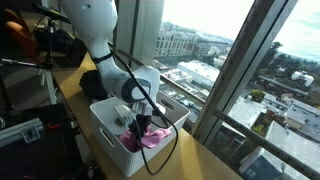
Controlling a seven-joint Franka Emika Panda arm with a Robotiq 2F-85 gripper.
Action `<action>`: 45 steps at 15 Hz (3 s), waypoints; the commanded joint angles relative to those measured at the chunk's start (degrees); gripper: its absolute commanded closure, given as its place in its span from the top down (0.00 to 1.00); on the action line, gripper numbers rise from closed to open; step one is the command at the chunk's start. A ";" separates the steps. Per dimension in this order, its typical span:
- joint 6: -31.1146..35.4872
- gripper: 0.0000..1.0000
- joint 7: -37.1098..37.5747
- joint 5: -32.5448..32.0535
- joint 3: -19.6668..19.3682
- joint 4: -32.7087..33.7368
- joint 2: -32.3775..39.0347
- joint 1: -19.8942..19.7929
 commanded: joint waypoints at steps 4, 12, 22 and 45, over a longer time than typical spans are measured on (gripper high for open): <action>-1.97 0.00 -0.86 1.86 2.54 -4.34 -12.23 1.16; -10.19 0.00 0.25 6.57 10.29 -0.46 -26.94 4.74; -20.00 0.00 10.50 5.56 24.46 18.84 -23.83 17.26; -19.60 0.00 10.64 9.25 22.93 27.47 1.31 26.00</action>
